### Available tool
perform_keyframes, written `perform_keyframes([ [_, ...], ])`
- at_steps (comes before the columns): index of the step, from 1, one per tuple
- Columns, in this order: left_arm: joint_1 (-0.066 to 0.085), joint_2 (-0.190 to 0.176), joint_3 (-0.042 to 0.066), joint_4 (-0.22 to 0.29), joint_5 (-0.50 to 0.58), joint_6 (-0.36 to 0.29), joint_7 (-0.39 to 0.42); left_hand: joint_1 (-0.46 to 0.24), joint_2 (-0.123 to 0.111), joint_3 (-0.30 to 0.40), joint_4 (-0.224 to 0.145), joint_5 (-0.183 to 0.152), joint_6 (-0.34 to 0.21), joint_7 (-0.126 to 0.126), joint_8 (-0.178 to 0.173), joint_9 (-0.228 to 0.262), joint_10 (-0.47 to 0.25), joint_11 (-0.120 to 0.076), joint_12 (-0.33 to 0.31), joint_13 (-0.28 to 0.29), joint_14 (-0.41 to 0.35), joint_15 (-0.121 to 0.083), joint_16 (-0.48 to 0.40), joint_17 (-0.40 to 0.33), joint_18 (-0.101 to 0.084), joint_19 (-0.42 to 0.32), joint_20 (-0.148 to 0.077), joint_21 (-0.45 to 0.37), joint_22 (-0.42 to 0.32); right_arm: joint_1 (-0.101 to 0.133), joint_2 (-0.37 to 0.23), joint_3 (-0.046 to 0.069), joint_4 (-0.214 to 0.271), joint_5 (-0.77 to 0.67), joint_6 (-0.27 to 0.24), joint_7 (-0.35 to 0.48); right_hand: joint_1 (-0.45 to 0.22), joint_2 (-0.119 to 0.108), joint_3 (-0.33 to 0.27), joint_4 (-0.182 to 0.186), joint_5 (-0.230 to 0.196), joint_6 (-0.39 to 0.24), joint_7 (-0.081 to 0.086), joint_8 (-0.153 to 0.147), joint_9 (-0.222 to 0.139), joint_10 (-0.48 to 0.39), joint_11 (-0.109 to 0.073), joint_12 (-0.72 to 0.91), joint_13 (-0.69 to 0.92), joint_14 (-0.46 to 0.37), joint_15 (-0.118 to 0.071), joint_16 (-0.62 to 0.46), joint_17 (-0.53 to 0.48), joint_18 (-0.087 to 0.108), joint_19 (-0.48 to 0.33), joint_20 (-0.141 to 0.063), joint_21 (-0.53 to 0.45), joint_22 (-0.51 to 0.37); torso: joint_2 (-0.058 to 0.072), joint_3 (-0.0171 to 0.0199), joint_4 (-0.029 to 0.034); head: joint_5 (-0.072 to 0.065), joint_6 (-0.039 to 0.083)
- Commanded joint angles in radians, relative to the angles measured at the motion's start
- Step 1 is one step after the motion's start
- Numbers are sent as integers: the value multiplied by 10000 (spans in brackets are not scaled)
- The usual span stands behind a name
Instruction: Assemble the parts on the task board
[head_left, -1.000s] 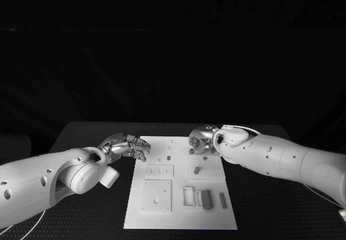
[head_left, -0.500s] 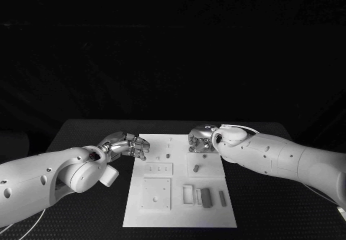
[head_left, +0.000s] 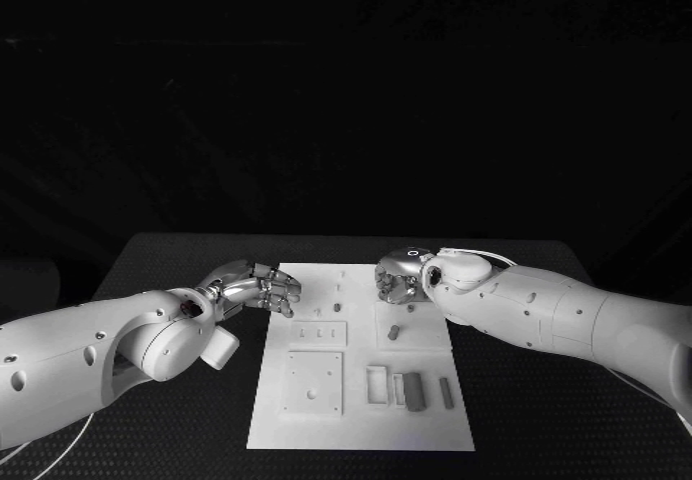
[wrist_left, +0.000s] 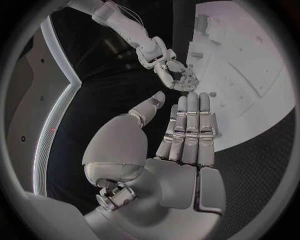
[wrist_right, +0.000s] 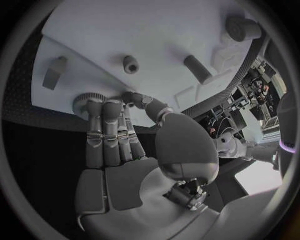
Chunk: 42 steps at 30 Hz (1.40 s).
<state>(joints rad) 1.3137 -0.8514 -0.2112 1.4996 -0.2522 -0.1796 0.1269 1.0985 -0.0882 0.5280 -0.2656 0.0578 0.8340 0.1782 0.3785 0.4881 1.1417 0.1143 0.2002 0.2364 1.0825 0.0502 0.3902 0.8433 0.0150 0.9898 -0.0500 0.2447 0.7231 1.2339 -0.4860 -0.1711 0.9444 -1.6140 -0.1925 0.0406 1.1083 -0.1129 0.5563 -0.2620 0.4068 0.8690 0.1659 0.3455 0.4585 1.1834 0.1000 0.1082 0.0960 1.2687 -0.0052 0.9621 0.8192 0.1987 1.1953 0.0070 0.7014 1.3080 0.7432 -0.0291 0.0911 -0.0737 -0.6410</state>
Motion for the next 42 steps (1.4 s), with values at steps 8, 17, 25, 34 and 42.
perform_keyframes([
  [8,12,21,9,8,-30,51,107,-114,3,6,60,-37,-84,19,-65,4,-62,13,-57,16,-44,24,-70,21,-25,-67,24,-36,22,-50,100,-64,-118,-362,-9,-178,-27,59,20,-29,26,133,-30,58,28,142,2,51,55,-7,-71,141,-1,631,-58,-80,146,256,62,-5,0,-11,-80],
  [17,13,6,11,38,-29,34,95,-115,-2,4,60,-37,-91,23,-69,7,-67,16,-66,24,-41,24,-81,34,-23,-67,25,-39,27,-57,155,-89,-152,-414,-76,-250,-20,90,40,-36,27,194,-53,75,44,211,-25,68,104,-21,-98,209,-14,631,-76,-93,226,252,98,-9,-5,-10,-87],
  [25,13,28,12,20,-29,12,80,-118,-11,2,60,-37,-106,29,-79,8,-75,19,-77,31,-37,24,-93,48,-21,-66,25,-41,34,-57,160,-89,-67,-414,-443,-400,-8,174,62,-41,26,303,-95,118,72,331,-69,115,170,-4,-139,297,-19,631,-65,-113,319,253,103,-12,-15,-4,-83],
  [34,15,3,14,46,-29,-32,79,-117,-14,3,60,-37,-120,35,-87,10,-81,23,-87,39,-32,24,-106,64,-20,-66,26,-45,40,-54,91,-85,127,-308,-1145,-799,81,743,531,-137,40,1157,-446,473,274,1181,-436,532,617,173,-494,892,134,631,155,-270,947,263,129,-19,-10,-5,13],
  [42,24,-20,15,62,-29,-50,70,-109,-20,6,55,-36,-126,38,-91,12,-84,24,-94,46,-30,23,-115,75,-17,-66,25,-47,45,12,74,-75,362,-390,-1593,-1198,-5,755,659,-214,36,1394,-543,510,348,1381,-536,596,865,156,-594,1115,116,631,133,-314,1236,250,148,-20,-19,-1,113],
])
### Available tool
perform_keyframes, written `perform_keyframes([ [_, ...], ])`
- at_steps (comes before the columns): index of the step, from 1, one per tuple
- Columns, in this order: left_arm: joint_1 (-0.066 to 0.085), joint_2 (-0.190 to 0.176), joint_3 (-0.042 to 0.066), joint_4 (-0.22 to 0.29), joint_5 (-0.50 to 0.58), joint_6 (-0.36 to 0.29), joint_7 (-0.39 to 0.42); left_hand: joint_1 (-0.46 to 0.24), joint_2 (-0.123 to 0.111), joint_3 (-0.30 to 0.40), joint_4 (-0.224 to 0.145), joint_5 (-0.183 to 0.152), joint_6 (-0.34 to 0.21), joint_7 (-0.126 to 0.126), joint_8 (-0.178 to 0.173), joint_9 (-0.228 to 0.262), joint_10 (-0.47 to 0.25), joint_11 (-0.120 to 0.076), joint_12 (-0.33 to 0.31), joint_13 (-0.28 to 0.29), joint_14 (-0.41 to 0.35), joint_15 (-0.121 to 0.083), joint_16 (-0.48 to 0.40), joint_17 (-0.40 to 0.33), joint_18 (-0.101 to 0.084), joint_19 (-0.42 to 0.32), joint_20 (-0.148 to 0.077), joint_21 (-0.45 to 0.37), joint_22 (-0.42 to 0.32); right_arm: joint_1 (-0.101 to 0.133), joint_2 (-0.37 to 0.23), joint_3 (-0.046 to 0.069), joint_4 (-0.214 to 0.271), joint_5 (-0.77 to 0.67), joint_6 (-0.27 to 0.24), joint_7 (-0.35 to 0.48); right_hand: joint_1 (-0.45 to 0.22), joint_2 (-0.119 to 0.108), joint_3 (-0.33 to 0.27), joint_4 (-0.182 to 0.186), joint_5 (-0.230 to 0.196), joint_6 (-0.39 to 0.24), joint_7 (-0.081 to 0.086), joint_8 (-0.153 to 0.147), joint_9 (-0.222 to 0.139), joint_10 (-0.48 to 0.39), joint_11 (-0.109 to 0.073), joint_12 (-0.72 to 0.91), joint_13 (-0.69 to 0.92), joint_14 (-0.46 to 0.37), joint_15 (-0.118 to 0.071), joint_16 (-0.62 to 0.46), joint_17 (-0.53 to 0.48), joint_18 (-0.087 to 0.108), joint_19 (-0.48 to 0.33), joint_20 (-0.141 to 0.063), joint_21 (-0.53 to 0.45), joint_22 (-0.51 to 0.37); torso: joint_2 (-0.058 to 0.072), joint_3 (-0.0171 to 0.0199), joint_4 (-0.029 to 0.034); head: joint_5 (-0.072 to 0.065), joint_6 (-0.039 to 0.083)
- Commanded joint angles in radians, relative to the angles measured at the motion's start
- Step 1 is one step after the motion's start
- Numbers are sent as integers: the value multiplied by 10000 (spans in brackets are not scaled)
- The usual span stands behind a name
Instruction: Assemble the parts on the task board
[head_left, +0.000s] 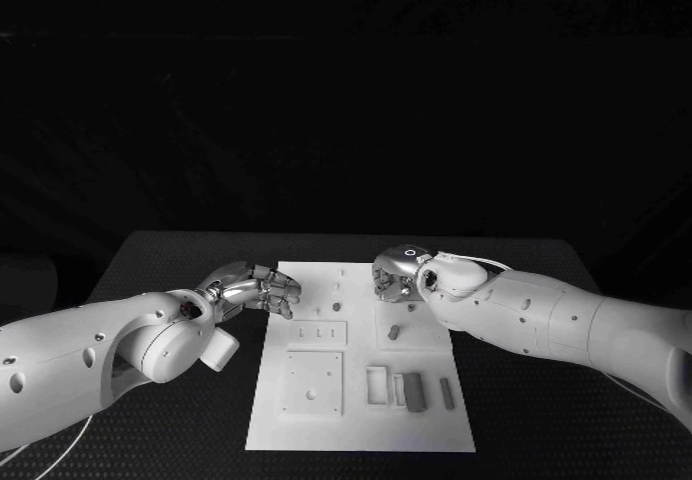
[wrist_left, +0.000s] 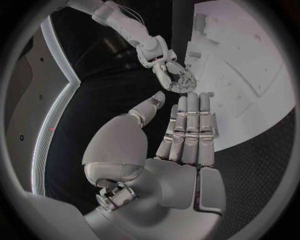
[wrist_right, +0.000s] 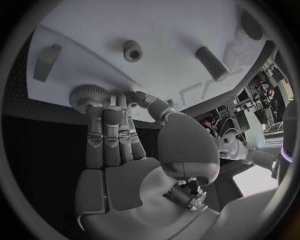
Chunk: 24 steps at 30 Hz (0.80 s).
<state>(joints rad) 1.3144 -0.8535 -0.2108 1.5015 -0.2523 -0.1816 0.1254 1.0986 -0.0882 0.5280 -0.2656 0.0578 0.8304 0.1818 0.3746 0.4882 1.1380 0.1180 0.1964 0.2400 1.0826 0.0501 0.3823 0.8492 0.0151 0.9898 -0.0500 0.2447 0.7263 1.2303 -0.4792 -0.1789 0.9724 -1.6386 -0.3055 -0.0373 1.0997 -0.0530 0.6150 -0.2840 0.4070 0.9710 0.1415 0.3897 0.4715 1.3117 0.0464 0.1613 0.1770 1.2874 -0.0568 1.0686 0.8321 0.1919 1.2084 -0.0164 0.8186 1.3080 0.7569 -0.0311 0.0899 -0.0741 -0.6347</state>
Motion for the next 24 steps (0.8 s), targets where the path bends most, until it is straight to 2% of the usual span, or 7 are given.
perform_keyframes([
  [1,18,0,11,46,-28,-35,83,-107,-21,6,54,-36,-91,2,-52,12,-48,-13,-57,11,-30,24,-39,17,-17,-66,25,-48,14,66,11,5,116,-175,-503,-475,79,151,82,1,33,392,-307,68,224,113,-8,69,78,-30,-86,73,-15,699,3,-84,91,249,16,-1,-6,5,62],
  [9,26,-1,11,34,-28,-59,80,-95,-23,12,45,-36,-93,3,-53,16,-50,-12,-63,18,-27,23,-49,28,-16,-66,25,-50,19,278,215,19,241,-746,-893,-994,79,110,123,-16,30,485,-344,69,256,182,-44,80,200,-20,-122,203,-14,699,12,-109,237,247,23,4,-18,27,208],
  [11,27,5,11,33,-28,-65,83,-93,-23,13,44,-35,-93,3,-54,17,-50,-11,-65,20,-26,23,-52,31,-16,-66,25,-51,20,296,325,20,213,-837,-963,-1068,81,96,128,-17,29,502,-350,69,261,193,-50,81,220,-17,-128,224,-13,699,16,-113,262,246,33,-2,-4,14,250],
  [18,32,30,12,29,-28,-76,85,-87,-21,17,41,-35,-94,4,-54,20,-51,-10,-69,26,-24,24,-59,40,-16,-66,26,-53,24,316,893,19,-190,-1541,-1230,-1193,96,69,143,-24,30,522,-359,62,268,201,-58,74,255,-15,-137,259,-17,699,20,-119,306,244,45,-7,12,-5,383],
  [24,32,114,13,-18,-28,-62,90,-88,-22,17,40,-35,-96,6,-56,22,-53,-9,-73,30,-22,24,-66,47,-17,-66,28,-55,27,311,1332,16,-647,-1764,-1321,-1196,107,52,154,-24,30,533,-363,57,271,203,-60,69,275,-16,-138,274,-22,699,21,-120,329,242,51,-26,37,-9,488],
])
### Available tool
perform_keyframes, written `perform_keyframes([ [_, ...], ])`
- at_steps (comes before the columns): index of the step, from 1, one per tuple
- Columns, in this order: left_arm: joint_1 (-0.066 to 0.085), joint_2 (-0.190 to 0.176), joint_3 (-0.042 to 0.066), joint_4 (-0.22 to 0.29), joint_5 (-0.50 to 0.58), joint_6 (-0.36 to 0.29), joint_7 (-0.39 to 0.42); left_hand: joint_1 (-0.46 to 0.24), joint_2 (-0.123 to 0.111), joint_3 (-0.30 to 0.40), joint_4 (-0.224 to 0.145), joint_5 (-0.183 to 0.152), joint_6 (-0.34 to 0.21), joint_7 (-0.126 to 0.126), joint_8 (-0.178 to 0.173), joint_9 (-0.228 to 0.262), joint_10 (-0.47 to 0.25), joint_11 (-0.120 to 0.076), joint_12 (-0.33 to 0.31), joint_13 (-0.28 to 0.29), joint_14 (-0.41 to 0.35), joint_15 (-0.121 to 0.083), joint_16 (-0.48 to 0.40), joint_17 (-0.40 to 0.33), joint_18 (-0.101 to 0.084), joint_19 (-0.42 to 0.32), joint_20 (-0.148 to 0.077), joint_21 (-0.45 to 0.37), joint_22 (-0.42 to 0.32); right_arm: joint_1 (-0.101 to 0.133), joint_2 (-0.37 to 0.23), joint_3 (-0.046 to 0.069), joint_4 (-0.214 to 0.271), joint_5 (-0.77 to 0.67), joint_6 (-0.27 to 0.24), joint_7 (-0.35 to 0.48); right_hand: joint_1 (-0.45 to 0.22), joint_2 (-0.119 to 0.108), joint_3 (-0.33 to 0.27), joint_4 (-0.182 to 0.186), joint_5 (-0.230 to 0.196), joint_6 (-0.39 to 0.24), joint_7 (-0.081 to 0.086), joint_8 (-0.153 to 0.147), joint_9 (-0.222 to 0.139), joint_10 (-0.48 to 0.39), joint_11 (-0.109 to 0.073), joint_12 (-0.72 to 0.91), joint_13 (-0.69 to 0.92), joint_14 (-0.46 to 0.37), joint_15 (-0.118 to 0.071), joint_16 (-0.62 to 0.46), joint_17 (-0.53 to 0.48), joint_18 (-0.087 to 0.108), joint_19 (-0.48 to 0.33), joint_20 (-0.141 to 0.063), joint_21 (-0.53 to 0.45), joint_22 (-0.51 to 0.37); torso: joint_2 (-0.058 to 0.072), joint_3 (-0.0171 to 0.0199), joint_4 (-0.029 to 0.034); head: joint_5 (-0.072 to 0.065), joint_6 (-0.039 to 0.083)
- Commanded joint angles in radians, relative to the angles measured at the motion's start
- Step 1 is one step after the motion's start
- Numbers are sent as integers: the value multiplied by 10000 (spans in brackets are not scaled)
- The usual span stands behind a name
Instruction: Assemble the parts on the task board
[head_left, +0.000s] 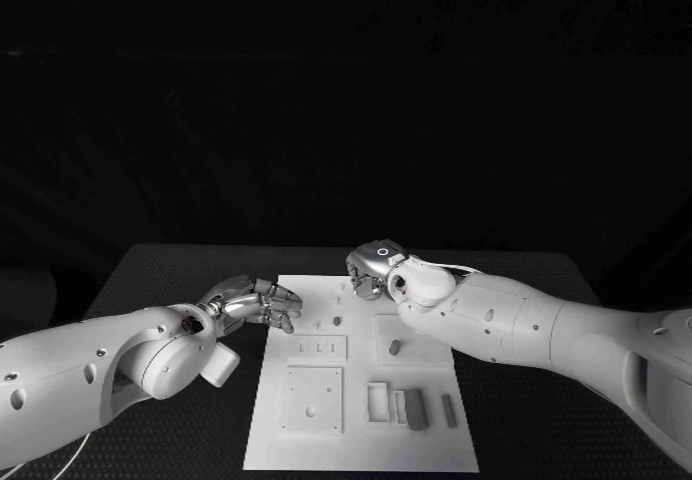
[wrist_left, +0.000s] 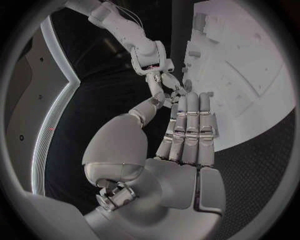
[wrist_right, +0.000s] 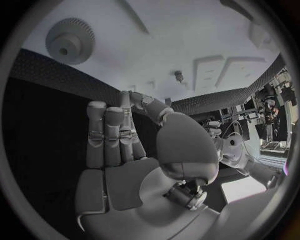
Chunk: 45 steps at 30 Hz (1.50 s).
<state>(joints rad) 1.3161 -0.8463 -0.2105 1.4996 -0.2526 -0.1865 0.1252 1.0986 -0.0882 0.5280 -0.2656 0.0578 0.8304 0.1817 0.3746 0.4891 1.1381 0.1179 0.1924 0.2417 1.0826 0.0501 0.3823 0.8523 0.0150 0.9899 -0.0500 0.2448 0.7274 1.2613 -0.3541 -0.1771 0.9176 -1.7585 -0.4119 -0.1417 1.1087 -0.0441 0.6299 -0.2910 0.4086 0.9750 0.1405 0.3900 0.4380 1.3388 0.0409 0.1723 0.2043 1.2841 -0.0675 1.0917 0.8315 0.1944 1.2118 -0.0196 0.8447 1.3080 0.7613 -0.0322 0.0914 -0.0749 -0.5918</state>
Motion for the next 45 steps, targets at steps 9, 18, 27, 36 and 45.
perform_keyframes([
  [9,15,139,11,-96,-25,19,75,-95,-20,15,44,-35,-104,10,-61,15,-60,-4,-43,21,-18,26,-78,29,-17,-65,30,-58,22,-32,316,-4,-320,-228,-684,223,20,-43,12,48,14,499,-354,49,608,-70,-5,-48,17,14,-31,54,-21,674,-15,-88,84,239,16,-24,46,88,108],
  [18,15,199,12,-156,-25,37,84,-101,-21,13,46,-35,-112,13,-65,17,-67,-1,-52,27,-16,27,-90,41,-17,-66,30,-61,27,-109,391,-7,-394,89,-986,575,22,-45,20,51,14,499,-353,40,608,-75,-3,-56,29,7,-29,58,-29,674,-22,-87,93,236,31,-12,35,171,118],
  [27,15,241,14,-172,-25,45,79,-103,-21,13,46,-35,-116,15,-68,21,-70,1,-59,34,-13,27,-100,52,-16,-67,31,-65,32,-150,499,-6,-502,495,-1021,811,17,-42,27,57,14,495,-349,28,608,-82,1,-67,43,-2,-25,62,-39,674,-34,-85,101,232,47,-11,33,222,112],
  [36,35,254,20,-166,-25,45,74,-105,-20,12,46,-35,-118,16,-69,24,-70,2,-63,41,-10,27,-111,62,-16,-67,31,-68,37,-195,565,-4,-622,775,-1119,1012,12,-40,31,59,13,494,-347,18,609,-87,4,-76,57,-11,-22,66,-48,674,-47,-84,108,230,54,-12,17,295,85],
  [45,91,266,21,-155,-25,52,63,-109,-25,10,46,-35,-118,16,-69,28,-70,2,-68,49,-8,28,-121,73,-16,-68,32,-71,41,-194,559,-3,-638,804,-1092,1057,9,-37,33,61,13,494,-345,15,609,-89,6,-80,62,-14,-20,67,-52,674,-51,-83,111,229,63,-23,10,346,57],
])
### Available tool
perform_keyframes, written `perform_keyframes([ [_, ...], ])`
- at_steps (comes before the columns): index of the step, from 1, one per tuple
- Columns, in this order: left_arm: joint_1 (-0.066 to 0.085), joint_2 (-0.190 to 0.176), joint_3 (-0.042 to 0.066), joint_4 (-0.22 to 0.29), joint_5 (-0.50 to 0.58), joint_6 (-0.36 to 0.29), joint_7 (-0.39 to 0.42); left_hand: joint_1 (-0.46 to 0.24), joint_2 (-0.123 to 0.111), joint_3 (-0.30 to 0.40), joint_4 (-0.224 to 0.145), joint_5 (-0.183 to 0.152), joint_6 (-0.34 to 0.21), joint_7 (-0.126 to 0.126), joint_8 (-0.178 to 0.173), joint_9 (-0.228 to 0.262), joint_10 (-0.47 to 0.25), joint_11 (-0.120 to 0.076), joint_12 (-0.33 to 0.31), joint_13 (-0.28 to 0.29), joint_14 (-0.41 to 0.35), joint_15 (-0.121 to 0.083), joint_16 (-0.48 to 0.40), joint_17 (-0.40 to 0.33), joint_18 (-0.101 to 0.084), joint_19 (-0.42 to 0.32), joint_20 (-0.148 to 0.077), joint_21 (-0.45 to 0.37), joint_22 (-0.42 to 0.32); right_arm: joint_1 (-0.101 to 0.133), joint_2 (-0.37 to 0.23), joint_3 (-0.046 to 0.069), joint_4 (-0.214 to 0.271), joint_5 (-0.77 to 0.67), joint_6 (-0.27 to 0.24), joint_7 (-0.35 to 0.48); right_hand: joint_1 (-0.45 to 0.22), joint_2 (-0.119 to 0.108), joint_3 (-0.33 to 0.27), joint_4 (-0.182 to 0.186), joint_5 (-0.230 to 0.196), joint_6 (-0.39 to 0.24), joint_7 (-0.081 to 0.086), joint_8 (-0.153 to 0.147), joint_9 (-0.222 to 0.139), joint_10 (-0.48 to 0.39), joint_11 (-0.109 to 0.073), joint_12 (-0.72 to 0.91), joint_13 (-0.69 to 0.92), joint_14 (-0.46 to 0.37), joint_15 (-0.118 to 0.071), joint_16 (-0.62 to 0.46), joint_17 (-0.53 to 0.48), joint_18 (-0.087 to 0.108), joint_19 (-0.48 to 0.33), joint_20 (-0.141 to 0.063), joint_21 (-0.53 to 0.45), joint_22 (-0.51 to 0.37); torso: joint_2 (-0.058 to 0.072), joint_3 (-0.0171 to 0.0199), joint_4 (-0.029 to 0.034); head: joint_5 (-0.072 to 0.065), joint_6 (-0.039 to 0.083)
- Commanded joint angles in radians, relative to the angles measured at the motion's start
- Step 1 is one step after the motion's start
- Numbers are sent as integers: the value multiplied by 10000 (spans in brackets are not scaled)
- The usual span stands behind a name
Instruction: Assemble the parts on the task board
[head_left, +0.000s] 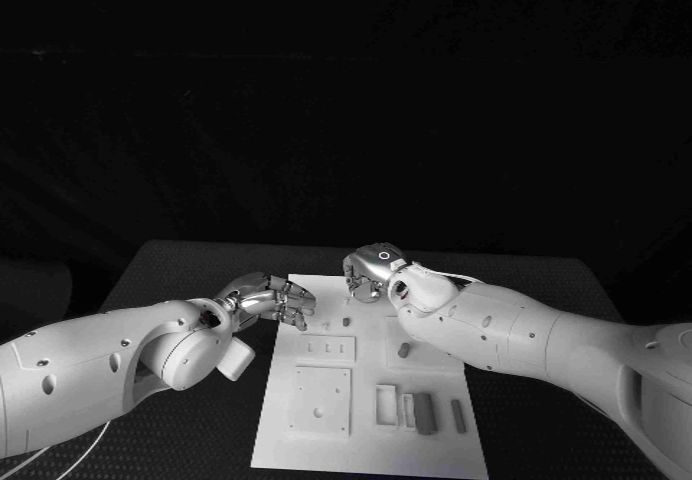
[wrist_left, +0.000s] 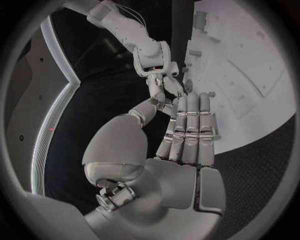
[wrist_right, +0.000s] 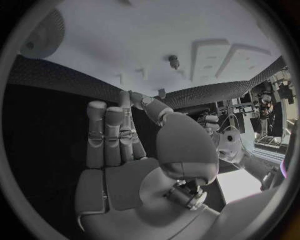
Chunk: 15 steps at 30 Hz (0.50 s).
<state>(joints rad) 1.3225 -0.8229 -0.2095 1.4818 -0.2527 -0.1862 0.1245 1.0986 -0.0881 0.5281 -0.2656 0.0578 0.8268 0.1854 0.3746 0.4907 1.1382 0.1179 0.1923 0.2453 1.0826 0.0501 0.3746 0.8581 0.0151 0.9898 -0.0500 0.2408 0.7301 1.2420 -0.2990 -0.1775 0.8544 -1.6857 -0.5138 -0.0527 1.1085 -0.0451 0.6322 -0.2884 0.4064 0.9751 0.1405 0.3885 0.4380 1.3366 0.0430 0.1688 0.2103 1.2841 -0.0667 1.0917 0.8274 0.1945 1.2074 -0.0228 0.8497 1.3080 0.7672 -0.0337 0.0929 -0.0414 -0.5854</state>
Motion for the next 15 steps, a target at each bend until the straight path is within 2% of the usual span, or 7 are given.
perform_keyframes([
  [1,36,33,12,25,-25,44,69,-109,-25,10,46,-35,-81,-21,-69,12,-70,3,-68,13,-7,28,-44,14,-16,-67,31,-31,14,-1,12,1,-8,76,-73,170,11,-27,10,35,34,493,-345,30,609,-67,-16,-45,2,-14,-28,67,-11,673,-8,-51,61,229,4,-9,-5,13,-9],
  [9,101,58,12,42,-25,40,67,-109,-25,10,46,-35,-81,-21,-69,12,-70,3,-68,13,-7,28,-44,14,-16,-67,31,-31,14,-1,97,2,-174,127,-21,218,11,-27,10,35,34,493,-345,30,609,-67,-16,-45,2,-14,-28,67,-11,673,-8,-51,61,229,9,-3,-11,50,-14],
  [15,160,67,12,90,-25,45,63,-111,-28,8,45,-35,-82,-21,-69,12,-70,3,-69,14,-7,28,-46,16,-16,-68,32,-32,15,-17,197,1,-388,153,-14,260,5,-22,15,37,35,481,-339,17,608,-81,-10,-58,10,-25,-23,68,-19,673,-25,-49,61,227,40,-4,19,74,-33],
])
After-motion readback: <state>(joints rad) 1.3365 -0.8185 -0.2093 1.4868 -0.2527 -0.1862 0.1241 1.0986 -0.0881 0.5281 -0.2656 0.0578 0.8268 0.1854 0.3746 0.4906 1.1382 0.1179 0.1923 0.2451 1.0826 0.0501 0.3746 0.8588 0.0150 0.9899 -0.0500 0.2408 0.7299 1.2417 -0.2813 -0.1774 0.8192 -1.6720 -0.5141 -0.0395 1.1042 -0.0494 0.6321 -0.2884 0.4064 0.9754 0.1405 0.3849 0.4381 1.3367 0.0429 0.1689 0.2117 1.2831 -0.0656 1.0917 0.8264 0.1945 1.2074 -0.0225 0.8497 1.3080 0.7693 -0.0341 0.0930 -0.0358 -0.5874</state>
